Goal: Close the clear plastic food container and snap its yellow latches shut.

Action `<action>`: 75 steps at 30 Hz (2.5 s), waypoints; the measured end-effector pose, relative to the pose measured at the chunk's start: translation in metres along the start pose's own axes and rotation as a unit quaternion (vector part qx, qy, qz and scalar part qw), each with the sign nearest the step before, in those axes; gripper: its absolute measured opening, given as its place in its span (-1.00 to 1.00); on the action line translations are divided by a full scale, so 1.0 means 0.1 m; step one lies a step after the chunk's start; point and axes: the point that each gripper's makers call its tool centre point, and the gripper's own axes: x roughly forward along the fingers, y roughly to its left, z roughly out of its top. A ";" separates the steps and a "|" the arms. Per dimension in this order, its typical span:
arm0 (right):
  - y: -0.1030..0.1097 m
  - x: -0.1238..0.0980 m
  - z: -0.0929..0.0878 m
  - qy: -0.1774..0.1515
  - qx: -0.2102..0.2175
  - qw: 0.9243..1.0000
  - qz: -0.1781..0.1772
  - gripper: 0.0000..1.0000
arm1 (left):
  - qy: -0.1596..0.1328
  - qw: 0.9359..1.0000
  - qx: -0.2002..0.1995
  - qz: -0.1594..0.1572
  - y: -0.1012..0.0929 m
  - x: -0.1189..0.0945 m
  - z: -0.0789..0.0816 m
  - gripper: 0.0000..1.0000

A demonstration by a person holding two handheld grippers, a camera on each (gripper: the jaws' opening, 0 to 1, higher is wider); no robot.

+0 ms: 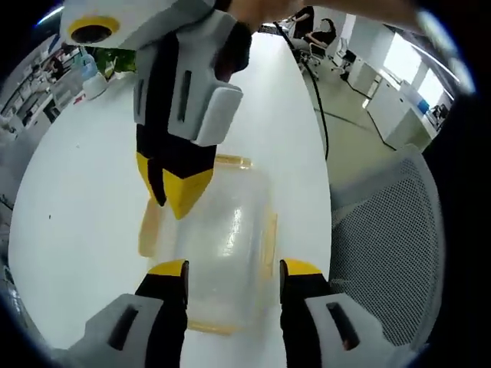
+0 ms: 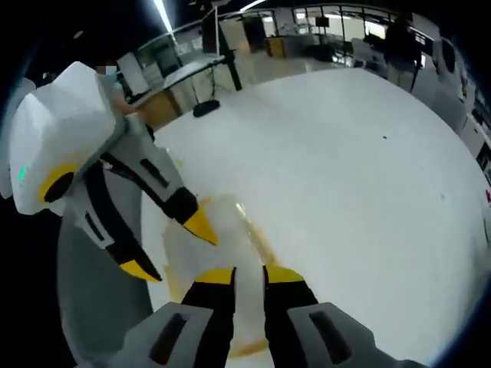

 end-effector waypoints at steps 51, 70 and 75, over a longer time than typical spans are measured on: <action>-0.06 0.25 -0.08 0.086 -0.020 0.993 0.080 -0.34 | 0.018 0.998 0.012 0.055 0.05 0.06 0.01 -0.01; -0.05 0.26 -0.09 0.110 -0.024 0.988 0.103 -0.34 | 0.034 0.994 0.043 0.090 0.03 0.11 -0.02 0.01; -0.05 0.27 -0.09 0.117 -0.024 0.987 0.109 -0.35 | 0.034 0.993 0.050 0.106 0.03 0.12 -0.03 0.02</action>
